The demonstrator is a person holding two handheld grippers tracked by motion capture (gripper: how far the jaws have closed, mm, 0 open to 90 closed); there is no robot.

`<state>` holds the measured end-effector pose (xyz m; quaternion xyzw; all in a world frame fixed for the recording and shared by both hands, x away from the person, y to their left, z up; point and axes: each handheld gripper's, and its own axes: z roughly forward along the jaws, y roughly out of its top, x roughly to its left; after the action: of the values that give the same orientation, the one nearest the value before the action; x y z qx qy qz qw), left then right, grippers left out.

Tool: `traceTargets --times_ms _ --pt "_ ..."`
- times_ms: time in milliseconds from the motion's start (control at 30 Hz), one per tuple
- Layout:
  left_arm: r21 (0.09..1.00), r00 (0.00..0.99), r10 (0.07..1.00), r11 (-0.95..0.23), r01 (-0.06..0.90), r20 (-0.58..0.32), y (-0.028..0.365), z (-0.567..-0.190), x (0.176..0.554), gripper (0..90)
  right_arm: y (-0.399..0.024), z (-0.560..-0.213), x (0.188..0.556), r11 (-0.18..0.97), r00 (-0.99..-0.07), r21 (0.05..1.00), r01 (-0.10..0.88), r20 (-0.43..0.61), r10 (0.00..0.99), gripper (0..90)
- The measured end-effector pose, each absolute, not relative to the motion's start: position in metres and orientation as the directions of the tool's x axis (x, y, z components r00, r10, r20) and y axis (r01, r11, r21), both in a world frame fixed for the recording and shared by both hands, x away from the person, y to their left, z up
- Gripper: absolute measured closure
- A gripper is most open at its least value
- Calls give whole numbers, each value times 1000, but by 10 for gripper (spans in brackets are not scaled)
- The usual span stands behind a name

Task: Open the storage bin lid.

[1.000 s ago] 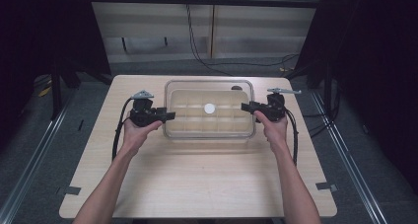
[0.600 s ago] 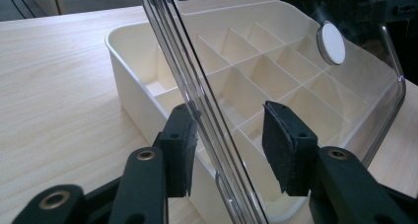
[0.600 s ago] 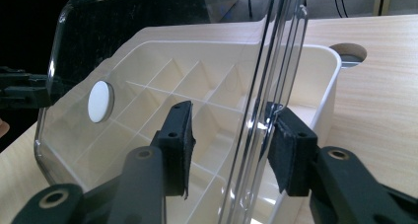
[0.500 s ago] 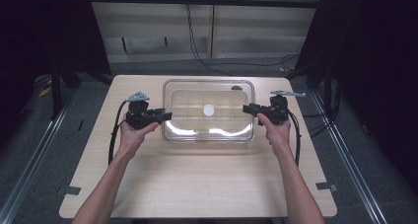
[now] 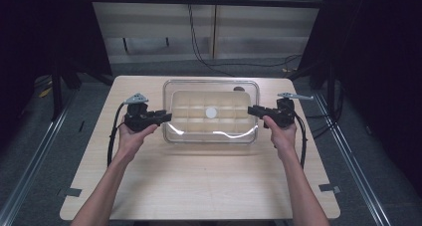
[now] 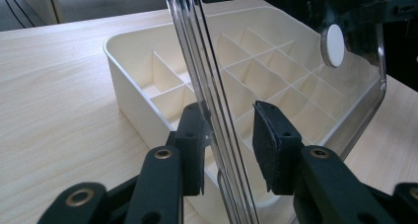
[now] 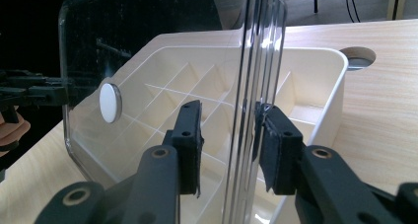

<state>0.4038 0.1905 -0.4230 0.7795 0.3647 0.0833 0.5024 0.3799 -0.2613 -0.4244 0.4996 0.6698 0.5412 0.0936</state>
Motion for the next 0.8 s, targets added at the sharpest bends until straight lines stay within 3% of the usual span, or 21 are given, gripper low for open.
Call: traceTargets --times_ms 567,800 --pt "852 738 625 -215 477 -255 196 -421 395 737 -265 -424 364 -99 -506 838 537 414 756 684" --pt "855 740 634 -237 461 -223 196 -419 390 738 -264 -422 358 -93 -515 841 534 411 752 684"
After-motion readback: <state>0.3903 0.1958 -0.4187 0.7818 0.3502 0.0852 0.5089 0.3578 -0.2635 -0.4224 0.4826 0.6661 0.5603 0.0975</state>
